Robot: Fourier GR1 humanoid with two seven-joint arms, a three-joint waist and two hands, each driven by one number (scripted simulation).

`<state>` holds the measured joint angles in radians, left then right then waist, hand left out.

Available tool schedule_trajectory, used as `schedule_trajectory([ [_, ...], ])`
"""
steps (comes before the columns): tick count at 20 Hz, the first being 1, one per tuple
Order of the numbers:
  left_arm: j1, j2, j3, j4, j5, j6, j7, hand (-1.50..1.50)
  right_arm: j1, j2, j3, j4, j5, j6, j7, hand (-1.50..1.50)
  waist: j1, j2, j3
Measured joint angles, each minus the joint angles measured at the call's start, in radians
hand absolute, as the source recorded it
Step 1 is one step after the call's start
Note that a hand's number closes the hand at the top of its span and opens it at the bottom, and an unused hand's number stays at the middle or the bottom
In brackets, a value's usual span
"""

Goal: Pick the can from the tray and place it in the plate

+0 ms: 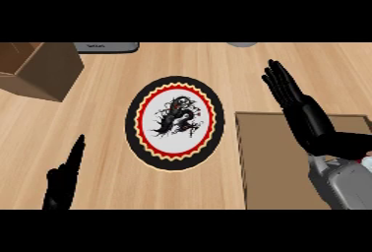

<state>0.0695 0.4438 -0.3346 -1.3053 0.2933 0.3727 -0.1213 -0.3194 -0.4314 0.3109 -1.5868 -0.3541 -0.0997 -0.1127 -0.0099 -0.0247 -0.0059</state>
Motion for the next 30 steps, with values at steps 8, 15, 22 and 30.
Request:
schedule_trajectory([
  [8,0.220,0.227,0.067,-0.215,-0.042,0.032,0.067,0.00,-0.003,-0.123,-0.003,-0.064,0.028,0.072,0.084,1.50,-0.040,-0.014,0.014],
  [15,-0.066,0.144,0.061,-0.275,-0.002,-0.009,0.127,0.00,0.212,-0.235,0.032,-0.063,0.171,0.067,-0.017,-1.50,-0.073,0.016,0.007],
  [22,-0.239,0.064,0.046,-0.173,-0.031,-0.029,0.155,0.00,0.437,-0.373,-0.107,-0.126,0.261,0.022,-0.226,-1.50,-0.045,0.021,0.006],
  [30,-0.294,0.026,0.050,-0.120,-0.055,-0.049,0.158,0.00,0.586,-0.611,-0.342,-0.277,0.245,0.096,-0.118,-1.50,-0.030,0.020,0.003],
])
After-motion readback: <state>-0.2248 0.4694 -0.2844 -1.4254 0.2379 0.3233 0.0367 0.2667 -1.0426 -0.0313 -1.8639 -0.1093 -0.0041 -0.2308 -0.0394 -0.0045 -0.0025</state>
